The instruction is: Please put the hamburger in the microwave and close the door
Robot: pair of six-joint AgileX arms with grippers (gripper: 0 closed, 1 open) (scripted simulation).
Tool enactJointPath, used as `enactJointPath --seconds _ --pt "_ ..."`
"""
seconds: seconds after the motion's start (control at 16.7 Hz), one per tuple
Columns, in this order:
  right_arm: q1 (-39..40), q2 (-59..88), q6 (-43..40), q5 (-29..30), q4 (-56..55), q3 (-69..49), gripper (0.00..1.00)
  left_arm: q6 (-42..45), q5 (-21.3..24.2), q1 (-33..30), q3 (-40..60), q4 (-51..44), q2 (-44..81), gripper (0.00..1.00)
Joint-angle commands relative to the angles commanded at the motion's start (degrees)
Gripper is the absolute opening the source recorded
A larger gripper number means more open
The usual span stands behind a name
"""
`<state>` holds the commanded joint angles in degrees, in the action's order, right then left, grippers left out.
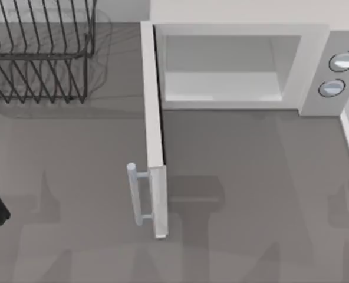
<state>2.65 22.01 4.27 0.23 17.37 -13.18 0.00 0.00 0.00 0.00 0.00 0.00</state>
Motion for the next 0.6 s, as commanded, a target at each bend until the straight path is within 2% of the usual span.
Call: enactJointPath --seconds 0.6 --pt "5.64 43.85 7.03 -0.07 32.13 -23.32 1.0 0.0 0.0 0.0 0.0 0.0 0.0 1.0"
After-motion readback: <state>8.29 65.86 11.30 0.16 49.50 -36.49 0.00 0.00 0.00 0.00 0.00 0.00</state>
